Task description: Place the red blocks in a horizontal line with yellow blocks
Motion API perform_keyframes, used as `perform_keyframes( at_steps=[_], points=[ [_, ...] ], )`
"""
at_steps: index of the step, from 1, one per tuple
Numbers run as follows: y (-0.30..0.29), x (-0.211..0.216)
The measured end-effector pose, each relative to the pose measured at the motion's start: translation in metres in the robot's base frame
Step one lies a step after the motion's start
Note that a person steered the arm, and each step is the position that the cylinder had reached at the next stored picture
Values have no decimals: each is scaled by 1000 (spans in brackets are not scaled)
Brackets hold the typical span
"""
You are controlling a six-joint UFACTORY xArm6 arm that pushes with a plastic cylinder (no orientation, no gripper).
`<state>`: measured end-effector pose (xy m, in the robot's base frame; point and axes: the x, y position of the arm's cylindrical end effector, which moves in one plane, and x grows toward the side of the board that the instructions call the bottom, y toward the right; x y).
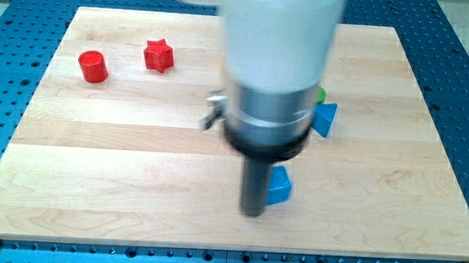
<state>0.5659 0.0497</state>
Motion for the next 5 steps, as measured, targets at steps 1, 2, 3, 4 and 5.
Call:
perform_keyframes(
  at_steps=[1, 2, 3, 4, 5],
  points=[
    [62, -26],
    [64, -26],
    [96, -20],
    [127, -47],
    [128, -49]
  ],
)
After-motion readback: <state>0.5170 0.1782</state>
